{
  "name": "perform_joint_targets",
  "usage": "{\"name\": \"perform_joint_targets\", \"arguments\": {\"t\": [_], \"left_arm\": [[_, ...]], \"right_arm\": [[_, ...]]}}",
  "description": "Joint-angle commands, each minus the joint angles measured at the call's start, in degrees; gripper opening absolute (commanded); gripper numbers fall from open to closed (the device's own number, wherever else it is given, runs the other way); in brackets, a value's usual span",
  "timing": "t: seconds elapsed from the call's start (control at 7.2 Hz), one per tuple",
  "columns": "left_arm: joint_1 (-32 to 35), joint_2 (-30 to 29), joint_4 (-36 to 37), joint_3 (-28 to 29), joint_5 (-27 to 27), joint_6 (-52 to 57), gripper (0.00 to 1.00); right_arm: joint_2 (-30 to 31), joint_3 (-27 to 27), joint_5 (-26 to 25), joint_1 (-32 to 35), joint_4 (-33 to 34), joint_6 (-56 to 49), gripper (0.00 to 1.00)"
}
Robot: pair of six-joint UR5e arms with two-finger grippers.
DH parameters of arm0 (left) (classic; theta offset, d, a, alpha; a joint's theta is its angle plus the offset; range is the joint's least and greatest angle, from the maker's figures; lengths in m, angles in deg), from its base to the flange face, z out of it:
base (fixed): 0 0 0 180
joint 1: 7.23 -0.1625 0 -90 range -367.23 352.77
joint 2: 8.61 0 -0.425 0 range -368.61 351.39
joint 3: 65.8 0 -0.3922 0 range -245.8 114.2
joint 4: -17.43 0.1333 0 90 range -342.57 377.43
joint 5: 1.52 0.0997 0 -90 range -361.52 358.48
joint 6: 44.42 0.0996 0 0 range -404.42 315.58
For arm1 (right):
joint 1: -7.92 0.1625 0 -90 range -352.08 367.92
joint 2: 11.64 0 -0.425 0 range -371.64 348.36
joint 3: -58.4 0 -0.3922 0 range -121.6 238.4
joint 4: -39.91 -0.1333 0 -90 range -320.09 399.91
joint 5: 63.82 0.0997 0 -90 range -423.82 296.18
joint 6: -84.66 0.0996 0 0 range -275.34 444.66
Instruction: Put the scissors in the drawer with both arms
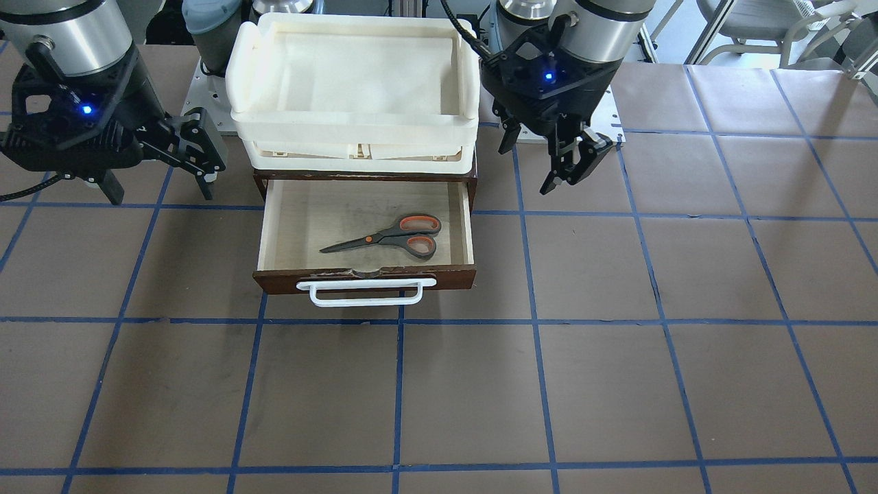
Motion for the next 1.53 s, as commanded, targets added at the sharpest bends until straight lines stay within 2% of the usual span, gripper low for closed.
{"name": "perform_joint_targets", "arguments": {"t": [0.0, 0.14, 0.28, 0.42, 0.69, 1.39], "left_arm": [[-3.4, 2.2, -0.7, -0.3, 8.6, -16.7, 0.89], [-5.7, 2.9, -2.8, -0.3, 10.6, -22.0, 0.89], [-7.7, 3.6, -4.1, -0.3, 7.3, -25.3, 0.89], [-8.2, 4.0, -4.2, -0.3, 4.4, -33.2, 0.9], [-7.9, 4.4, -4.3, -0.3, 4.4, -40.5, 0.9], [-8.4, 4.5, -4.8, -0.5, 2.6, -40.5, 0.92]], "right_arm": [[0.0, 0.0, 0.0, 0.0, 0.0, -0.1, 1.0], [0.0, 0.0, 0.0, 0.0, 0.0, -0.1, 1.0], [-0.1, 0.0, 0.0, 0.0, 0.0, -0.1, 1.0], [-0.1, 0.0, 0.0, 0.0, 0.0, -0.1, 1.0], [-0.1, 0.0, 0.0, 0.0, 0.0, -0.1, 1.0], [-0.1, -0.1, 0.0, 0.0, 0.0, -0.1, 1.0]]}}
